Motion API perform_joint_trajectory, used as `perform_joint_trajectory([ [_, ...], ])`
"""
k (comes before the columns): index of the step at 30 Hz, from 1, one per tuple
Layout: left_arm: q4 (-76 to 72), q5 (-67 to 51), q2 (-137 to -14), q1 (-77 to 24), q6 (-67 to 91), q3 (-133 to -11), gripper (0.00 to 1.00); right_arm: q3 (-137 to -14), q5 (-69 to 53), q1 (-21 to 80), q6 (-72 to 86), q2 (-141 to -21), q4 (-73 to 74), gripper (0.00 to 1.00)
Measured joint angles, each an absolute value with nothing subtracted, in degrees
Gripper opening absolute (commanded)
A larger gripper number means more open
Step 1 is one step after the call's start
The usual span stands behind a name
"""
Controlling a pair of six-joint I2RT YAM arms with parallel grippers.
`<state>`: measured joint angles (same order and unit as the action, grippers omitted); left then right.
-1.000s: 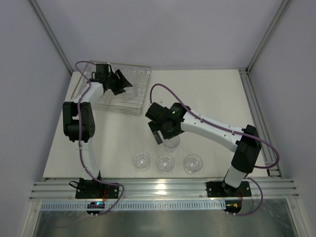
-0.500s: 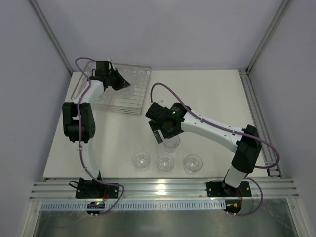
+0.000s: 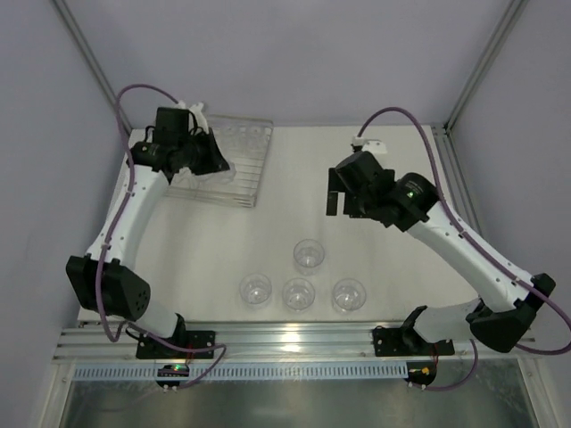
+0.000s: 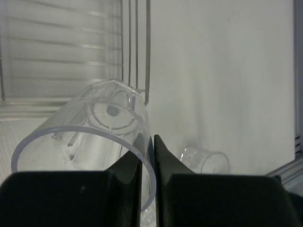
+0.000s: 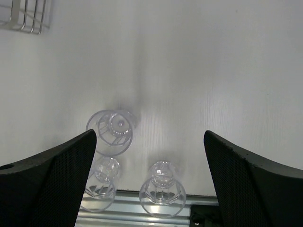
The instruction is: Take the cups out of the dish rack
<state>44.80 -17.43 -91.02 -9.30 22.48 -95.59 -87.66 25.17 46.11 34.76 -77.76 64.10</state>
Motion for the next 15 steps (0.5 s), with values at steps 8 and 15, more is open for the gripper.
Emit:
perform_joint_trajectory([
  [8, 50.13, -12.32, -83.77, -22.06, 18.5, -74.74, 0.0, -87.53, 28.12, 41.65, 35.07, -73.52, 64.07, 0.97],
  [15, 50.72, -5.06, -85.27, -25.63, 17.69, -71.77, 0.0, -85.78, 27.59, 41.39, 35.14, -74.02, 63.83, 0.97],
])
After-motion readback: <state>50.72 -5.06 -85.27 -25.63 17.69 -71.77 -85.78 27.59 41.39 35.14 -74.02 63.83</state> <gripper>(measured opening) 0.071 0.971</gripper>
